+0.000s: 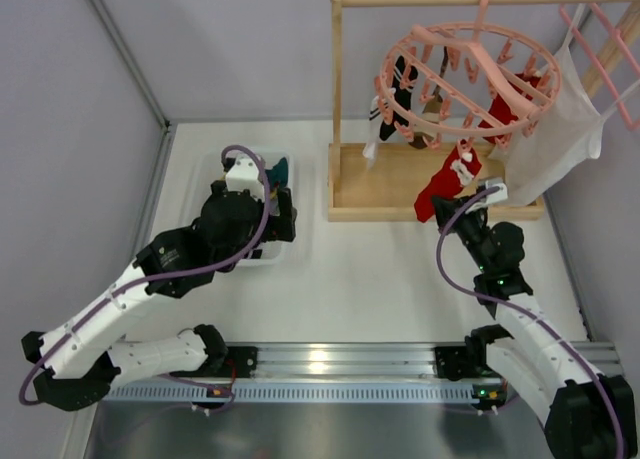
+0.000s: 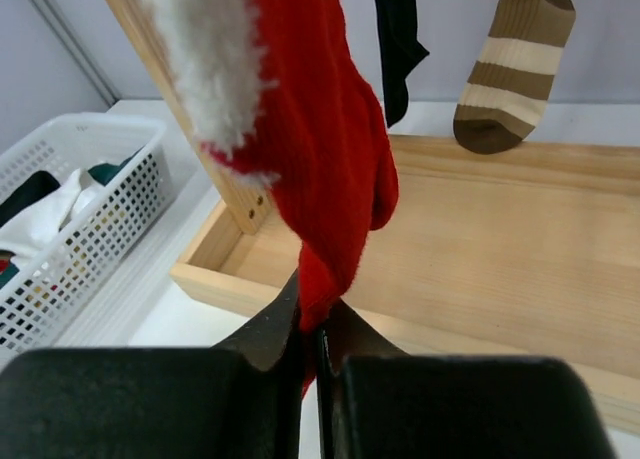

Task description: Remove the socks clipped to the hanger

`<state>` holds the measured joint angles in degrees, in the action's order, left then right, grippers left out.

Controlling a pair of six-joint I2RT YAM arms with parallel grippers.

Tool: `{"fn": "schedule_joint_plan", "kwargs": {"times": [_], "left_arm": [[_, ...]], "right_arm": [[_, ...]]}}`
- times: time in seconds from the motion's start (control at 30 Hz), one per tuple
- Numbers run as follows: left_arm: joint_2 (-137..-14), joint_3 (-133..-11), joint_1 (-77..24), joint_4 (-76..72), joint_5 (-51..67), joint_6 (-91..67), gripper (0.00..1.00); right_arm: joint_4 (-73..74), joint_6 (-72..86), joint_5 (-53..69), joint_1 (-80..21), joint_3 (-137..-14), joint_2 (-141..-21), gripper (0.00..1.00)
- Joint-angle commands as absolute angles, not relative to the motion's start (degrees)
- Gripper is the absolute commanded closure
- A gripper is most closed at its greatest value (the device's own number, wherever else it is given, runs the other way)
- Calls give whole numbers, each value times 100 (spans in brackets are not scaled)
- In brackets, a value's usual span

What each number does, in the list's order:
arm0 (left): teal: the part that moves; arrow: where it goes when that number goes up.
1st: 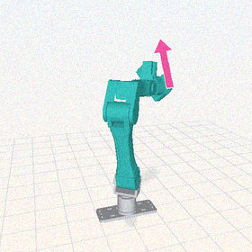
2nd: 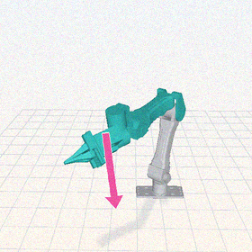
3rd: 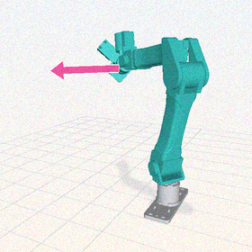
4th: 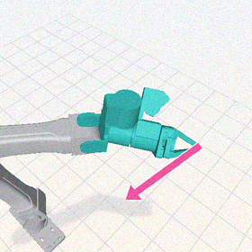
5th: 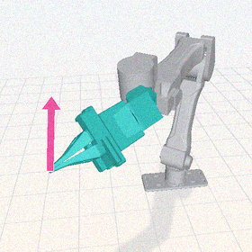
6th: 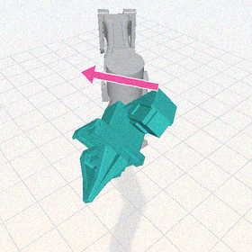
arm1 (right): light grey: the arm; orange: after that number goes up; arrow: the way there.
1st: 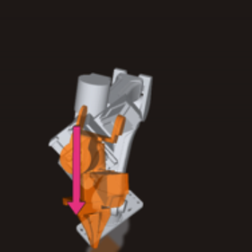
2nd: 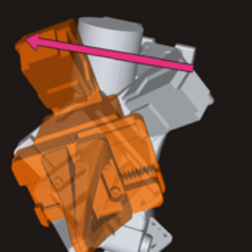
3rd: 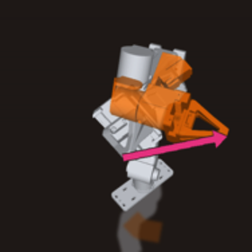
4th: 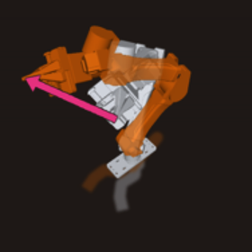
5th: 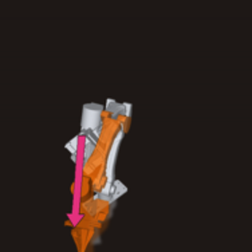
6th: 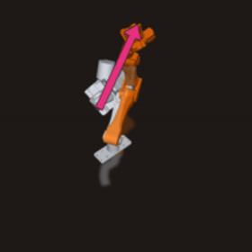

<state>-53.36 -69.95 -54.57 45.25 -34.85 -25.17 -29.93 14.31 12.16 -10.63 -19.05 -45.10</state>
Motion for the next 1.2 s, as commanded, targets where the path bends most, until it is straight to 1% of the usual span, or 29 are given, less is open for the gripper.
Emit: {"fn": "schedule_joint_plan", "kwargs": {"times": [0.0,0.07,0.1,0.2,0.23,0.27,0.3,0.4,0.47,0.57,0.63,0.7,0.97,1.17], "left_arm": [[-5563,-7845,-5467,4377,-3270,-2926,2],[-5870,-8207,-5458,4377,-3147,-2971,2],[-5984,-8574,-5458,4368,-3077,-2962,2],[-6599,-9269,-5484,4377,-2979,-2857,2],[-6740,-9438,-5502,4368,-2997,-2813,2],[-7063,-9761,-5511,4377,-3014,-2786,2],[-7206,-9921,-5519,4368,-3006,-2734,2],[-7759,-10650,-5616,4377,-2945,-2524,2],[-8058,-11263,-5695,4386,-2909,-2304,2],[-8533,-11932,-6124,4386,-3286,-1620,2],[-8955,-12259,-6318,4386,-3743,-1329,2],[-9375,-12681,-6424,4386,-3779,-987,2],[-10555,-13947,-6434,4386,-3814,-326,2],[-11021,-14142,-6416,4166,-4061,-53,2]], "right_arm": [[-3542,1573,1319,-1203,-1793,-4342,100],[-3472,1538,1065,-1475,-1776,-4246,100],[-3402,1521,950,-1590,-1775,-4228,100],[-3060,1161,56,-2318,-1898,-4219,100],[-3006,1082,-452,-2547,-1942,-4245,100],[-2962,959,-631,-2949,-2012,-4315,100],[-2945,915,-781,-3101,-2047,-4350,100],[-2883,844,-1229,-3558,-2214,-4622,100],[-2839,704,-1817,-3945,-2398,-4903,100],[-2786,520,-2906,-4604,-2705,-5413,100],[-2821,370,-3625,-5051,-2960,-5816,100],[-2865,282,-4102,-5290,-3119,-6090,100],[-3252,62,-5009,-6108,-3778,-7145,100],[-3156,-176,-5098,-6302,-4069,-7339,100]]}}
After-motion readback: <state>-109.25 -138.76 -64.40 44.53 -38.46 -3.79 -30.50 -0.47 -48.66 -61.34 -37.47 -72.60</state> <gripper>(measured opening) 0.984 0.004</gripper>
